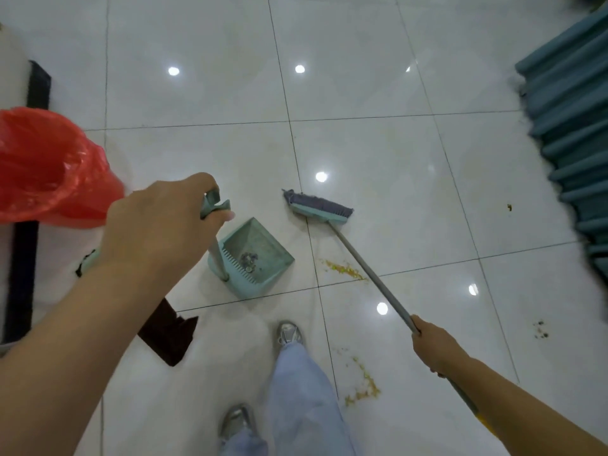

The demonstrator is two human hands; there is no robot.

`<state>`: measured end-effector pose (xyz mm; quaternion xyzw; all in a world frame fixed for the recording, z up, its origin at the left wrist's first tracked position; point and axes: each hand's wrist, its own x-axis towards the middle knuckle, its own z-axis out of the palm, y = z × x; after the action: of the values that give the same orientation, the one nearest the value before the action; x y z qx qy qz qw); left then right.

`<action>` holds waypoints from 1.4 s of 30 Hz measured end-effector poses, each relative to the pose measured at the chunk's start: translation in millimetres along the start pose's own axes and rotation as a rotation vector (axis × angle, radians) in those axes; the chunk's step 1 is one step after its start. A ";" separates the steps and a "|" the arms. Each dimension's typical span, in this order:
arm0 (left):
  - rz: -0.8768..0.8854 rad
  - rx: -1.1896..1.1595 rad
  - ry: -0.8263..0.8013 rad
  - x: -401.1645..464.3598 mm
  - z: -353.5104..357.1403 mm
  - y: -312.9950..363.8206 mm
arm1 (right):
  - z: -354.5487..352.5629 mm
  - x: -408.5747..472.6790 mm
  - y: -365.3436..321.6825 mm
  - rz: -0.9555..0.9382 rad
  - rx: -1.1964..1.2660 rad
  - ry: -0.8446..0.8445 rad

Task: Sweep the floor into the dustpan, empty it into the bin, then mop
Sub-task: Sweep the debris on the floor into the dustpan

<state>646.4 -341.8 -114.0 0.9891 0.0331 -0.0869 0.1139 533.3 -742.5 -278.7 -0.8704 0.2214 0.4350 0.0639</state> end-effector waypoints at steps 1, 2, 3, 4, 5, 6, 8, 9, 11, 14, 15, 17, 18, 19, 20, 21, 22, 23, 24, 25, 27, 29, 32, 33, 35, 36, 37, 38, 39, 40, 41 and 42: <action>0.012 0.008 -0.005 -10.6 -0.2 -3.2 | 19.0 -12.9 10.1 0.002 -0.010 -0.009; 0.024 0.015 -0.005 -21.1 -0.9 -6.6 | 38.5 -25.1 21.7 -0.001 -0.026 -0.016; 0.034 0.017 -0.002 -30.1 -1.3 -10.9 | 58.0 -36.8 33.8 -0.005 -0.048 -0.019; 0.044 0.016 0.004 -38.5 -1.1 -14.9 | 77.7 -47.9 46.2 -0.009 -0.073 -0.020; 0.059 0.015 0.009 -46.8 -1.0 -18.0 | 96.4 -60.2 57.5 -0.008 -0.087 -0.027; 0.077 0.011 0.007 -54.8 0.1 -20.6 | 114.4 -72.8 68.2 -0.005 -0.092 -0.040; 0.104 0.007 -0.003 -72.2 2.8 -22.4 | 145.8 -96.2 87.5 0.009 -0.097 -0.064; 0.106 0.009 -0.009 -81.5 4.5 -22.6 | 158.9 -105.9 97.3 0.016 -0.099 -0.072; 0.105 0.005 -0.011 -99.8 8.4 -20.3 | 179.0 -121.3 117.4 0.035 -0.100 -0.090; 0.094 0.004 0.002 -126.7 13.5 -10.3 | 201.7 -143.3 147.4 0.045 -0.097 -0.105; 0.089 0.003 0.008 -135.2 15.2 -6.4 | 207.3 -150.1 156.7 0.038 -0.092 -0.102; 0.087 -0.009 0.014 -150.5 20.0 1.6 | 217.0 -160.9 176.3 0.030 -0.086 -0.096; 0.080 -0.012 0.014 -157.5 22.9 5.2 | 221.3 -164.9 186.3 0.029 -0.086 -0.094; 0.072 -0.012 0.013 -164.3 26.8 8.5 | 225.4 -168.7 197.0 0.032 -0.091 -0.095; 0.065 -0.014 0.012 -171.6 30.3 12.3 | 229.2 -172.2 207.4 0.035 -0.092 -0.092; 0.056 -0.015 0.013 -179.0 34.0 16.4 | 232.0 -174.9 217.6 0.035 -0.091 -0.090; 0.049 -0.015 0.018 -186.6 37.3 21.2 | 233.9 -176.6 227.6 0.031 -0.092 -0.091; 0.040 -0.015 0.024 -195.0 40.3 27.1 | 235.1 -177.8 237.8 0.025 -0.086 -0.094; 0.033 -0.015 0.038 -203.4 44.1 32.4 | 236.3 -179.1 248.4 0.012 -0.081 -0.098; 0.031 -0.014 0.056 -212.1 47.7 38.6 | 236.7 -181.2 258.5 -0.002 -0.081 -0.098; 0.032 -0.020 0.093 -227.9 56.0 50.2 | 237.0 -183.9 281.2 -0.013 -0.091 -0.106; 0.020 -0.042 0.114 -244.2 69.1 57.2 | 234.8 -185.7 303.8 -0.016 -0.069 -0.080; 0.000 -0.046 0.151 -265.8 84.8 59.9 | 220.0 -183.0 328.3 -0.043 -0.016 -0.023; -0.009 -0.022 0.145 -272.2 89.3 59.8 | 212.4 -180.7 335.0 -0.051 0.015 -0.019; -0.021 -0.002 0.121 -283.6 100.0 57.8 | 196.4 -171.9 342.7 -0.077 0.035 0.008; -0.019 -0.017 0.121 -288.9 103.8 58.3 | 188.9 -164.8 343.9 -0.095 0.030 0.031; -0.011 -0.040 0.135 -294.6 105.2 61.7 | 180.8 -156.6 342.8 -0.111 0.032 0.052; -0.005 -0.067 0.147 -300.2 104.9 68.4 | 172.9 -146.3 340.0 -0.117 0.039 0.068; -0.004 -0.116 0.153 -305.4 102.9 79.2 | 164.7 -133.6 334.7 -0.118 0.047 0.079; -0.004 -0.153 0.146 -310.2 102.2 88.1 | 156.5 -118.9 327.4 -0.113 0.065 0.088; 0.013 -0.152 0.140 -315.5 102.8 93.9 | 148.0 -104.5 317.8 -0.099 0.102 0.091; 0.015 -0.141 0.139 -321.0 104.4 96.8 | 140.7 -90.6 307.6 -0.076 0.155 0.088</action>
<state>322.0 -474.6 -135.3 0.9825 0.0397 -0.0146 0.1813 247.6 -944.9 -268.7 -0.8888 0.2239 0.3754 0.1375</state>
